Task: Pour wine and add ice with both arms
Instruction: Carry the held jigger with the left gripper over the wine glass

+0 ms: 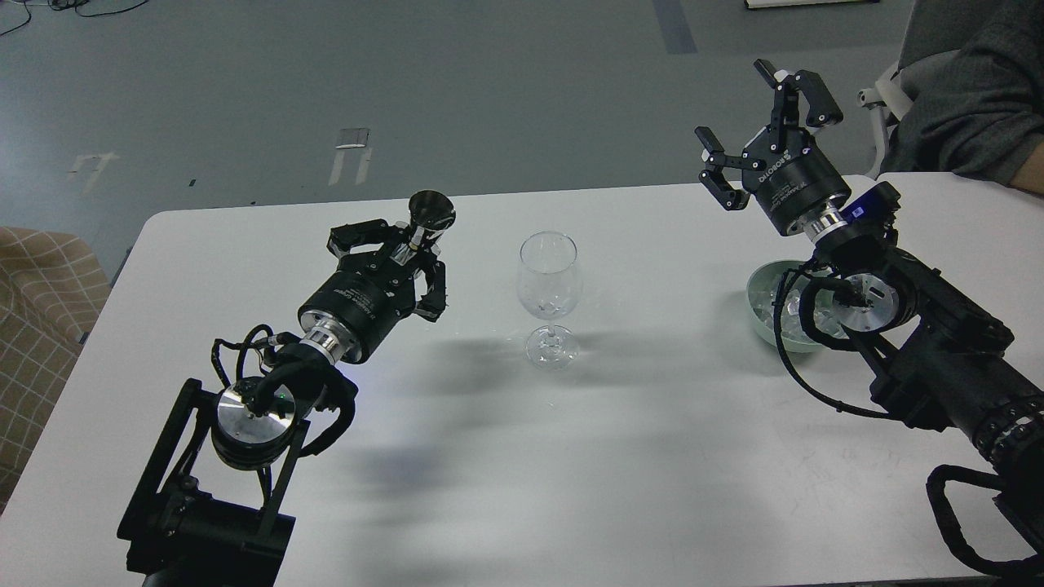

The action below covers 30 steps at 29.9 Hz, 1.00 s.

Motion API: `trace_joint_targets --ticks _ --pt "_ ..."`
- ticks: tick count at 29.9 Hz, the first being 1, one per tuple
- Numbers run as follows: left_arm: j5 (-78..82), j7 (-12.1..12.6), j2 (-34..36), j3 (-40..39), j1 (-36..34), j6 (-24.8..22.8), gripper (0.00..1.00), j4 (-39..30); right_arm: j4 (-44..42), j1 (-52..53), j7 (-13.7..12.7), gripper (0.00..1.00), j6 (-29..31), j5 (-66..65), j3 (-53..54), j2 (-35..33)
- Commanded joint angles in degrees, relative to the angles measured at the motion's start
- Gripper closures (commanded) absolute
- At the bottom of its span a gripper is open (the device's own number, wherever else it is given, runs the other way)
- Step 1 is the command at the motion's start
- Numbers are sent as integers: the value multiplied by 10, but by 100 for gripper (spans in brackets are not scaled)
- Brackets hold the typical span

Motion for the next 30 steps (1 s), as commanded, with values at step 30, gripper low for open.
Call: trace_joint_targets --ticks 30 --pt "43 -5 0 72 -94 61 100 18 11 -6 0 0 0 -1 0 2"
